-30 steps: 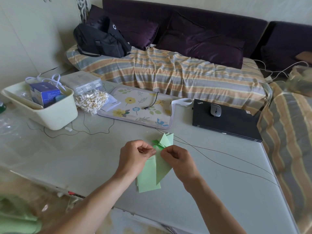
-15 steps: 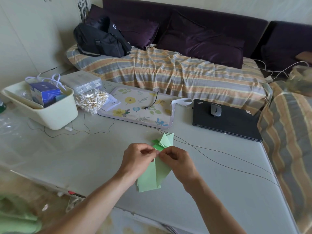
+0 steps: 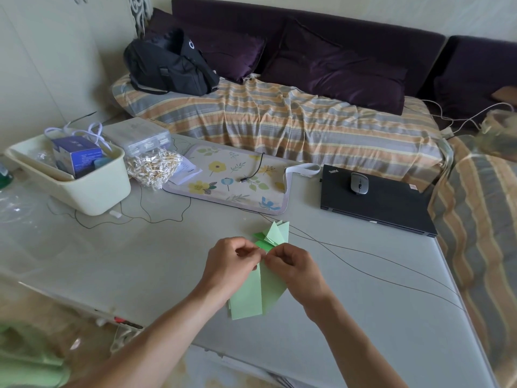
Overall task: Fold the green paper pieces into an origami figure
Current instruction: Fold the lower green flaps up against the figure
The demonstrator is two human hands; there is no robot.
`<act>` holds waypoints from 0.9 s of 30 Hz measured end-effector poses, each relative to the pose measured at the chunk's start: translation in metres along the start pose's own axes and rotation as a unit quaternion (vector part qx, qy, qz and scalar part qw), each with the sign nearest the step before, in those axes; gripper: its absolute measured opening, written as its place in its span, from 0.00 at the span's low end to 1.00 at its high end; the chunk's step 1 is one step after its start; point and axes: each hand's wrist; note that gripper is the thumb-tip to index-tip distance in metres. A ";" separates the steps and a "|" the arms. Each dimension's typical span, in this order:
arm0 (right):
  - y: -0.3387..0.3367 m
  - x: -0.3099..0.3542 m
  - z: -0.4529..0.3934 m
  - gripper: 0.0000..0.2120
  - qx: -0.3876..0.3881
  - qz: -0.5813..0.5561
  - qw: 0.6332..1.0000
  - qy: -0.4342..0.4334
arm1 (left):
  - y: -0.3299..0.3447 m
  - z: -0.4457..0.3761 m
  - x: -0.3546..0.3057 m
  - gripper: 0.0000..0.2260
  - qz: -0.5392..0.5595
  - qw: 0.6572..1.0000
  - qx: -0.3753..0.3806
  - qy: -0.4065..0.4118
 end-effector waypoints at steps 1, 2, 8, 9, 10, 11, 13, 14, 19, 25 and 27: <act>0.000 0.001 0.000 0.06 0.001 -0.001 1.000 -0.002 | 0.000 0.000 -0.001 0.04 0.012 1.000 0.000 -0.004; -0.001 0.001 0.000 0.07 0.003 -0.004 1.000 -0.003 | 0.000 0.000 -0.002 0.04 0.023 1.000 0.000 -0.008; -0.004 0.001 -0.001 0.08 0.001 -0.010 1.000 0.001 | -0.003 -0.005 0.001 0.06 0.086 0.995 0.002 -0.042; -0.004 0.001 -0.001 0.08 -0.001 -0.008 1.000 0.000 | -0.002 -0.005 0.002 0.07 0.085 0.995 0.014 -0.046; -0.004 -0.001 -0.001 0.08 -0.002 -0.008 1.000 -0.003 | -0.001 -0.004 0.003 0.07 0.077 0.995 0.029 -0.049; -0.004 -0.001 -0.001 0.07 -0.002 -0.009 1.000 -0.005 | 0.000 -0.003 0.004 0.08 0.065 0.996 0.043 -0.051; -0.005 -0.001 -0.001 0.07 -0.001 -0.010 1.000 -0.006 | 0.001 0.000 0.004 0.08 0.045 0.997 0.050 -0.049; -0.005 -0.002 0.000 0.07 0.000 -0.012 1.000 -0.005 | 0.001 0.000 0.003 0.08 0.037 0.997 0.042 -0.047; -0.006 -0.004 -0.003 0.07 0.003 -0.039 0.999 0.008 | -0.004 0.000 -0.002 0.07 0.050 0.997 0.011 -0.060; -0.005 -0.005 -0.005 0.06 0.005 -0.050 0.999 0.013 | -0.005 0.000 -0.011 0.13 0.126 0.983 0.079 -0.109; -0.005 -0.006 -0.005 0.06 -0.002 -0.053 0.998 0.017 | -0.005 0.000 -0.013 0.13 0.132 0.981 0.082 -0.121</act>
Point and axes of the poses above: each hand's wrist, its own z-axis away from the middle knuckle, its own y-axis out of the palm, x = y × z, and after that the axes turned 5 degrees about -y, right-handed
